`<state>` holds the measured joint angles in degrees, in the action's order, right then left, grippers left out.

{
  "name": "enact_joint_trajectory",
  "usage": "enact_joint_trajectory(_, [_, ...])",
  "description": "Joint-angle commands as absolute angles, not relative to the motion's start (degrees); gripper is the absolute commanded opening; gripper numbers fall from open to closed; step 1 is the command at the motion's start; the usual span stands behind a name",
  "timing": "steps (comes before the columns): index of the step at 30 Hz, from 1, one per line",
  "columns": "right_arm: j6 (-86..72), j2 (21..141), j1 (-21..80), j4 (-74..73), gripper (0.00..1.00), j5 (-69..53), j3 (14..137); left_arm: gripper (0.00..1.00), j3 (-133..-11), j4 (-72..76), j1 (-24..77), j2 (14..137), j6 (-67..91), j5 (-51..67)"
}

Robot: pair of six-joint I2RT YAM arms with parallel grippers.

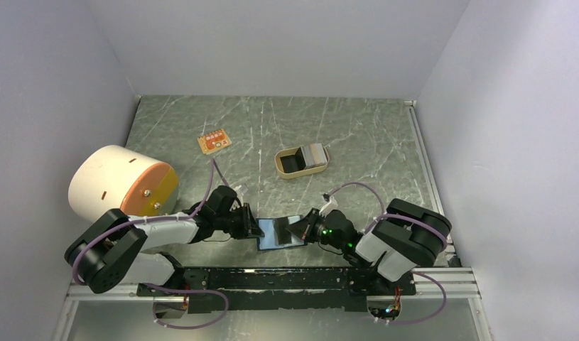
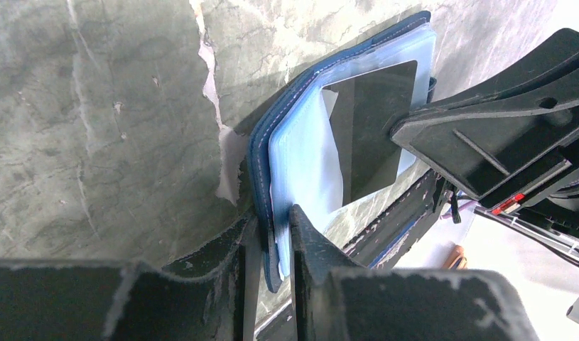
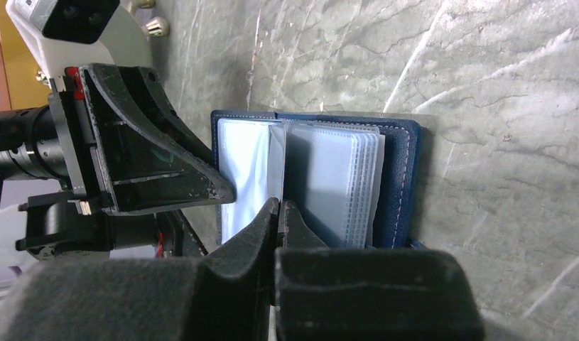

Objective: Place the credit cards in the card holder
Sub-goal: Insert the credit card into the card holder.

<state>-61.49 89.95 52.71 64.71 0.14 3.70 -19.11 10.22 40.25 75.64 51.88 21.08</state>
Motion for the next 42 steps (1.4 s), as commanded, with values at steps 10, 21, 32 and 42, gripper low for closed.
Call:
enact_joint_trajectory(10, [-62.95,85.12,52.59,52.23,0.0,0.42,3.82,0.25,-20.04,10.77,40.03,74.47,52.03,21.45])
enact_joint_trajectory(21, [-62.66,89.43,53.08,52.83,0.05,-2.74,6.67,0.26,-20.01,12.22,40.09,74.62,52.9,22.68])
enact_joint_trajectory(32, [-60.43,87.19,53.36,40.02,0.21,-1.97,11.19,0.26,-19.7,13.33,40.21,74.27,53.75,23.32])
enact_joint_trajectory(42, [-56.55,80.53,53.58,24.88,0.34,1.97,13.24,0.27,-18.84,16.39,40.18,74.42,55.05,25.75])
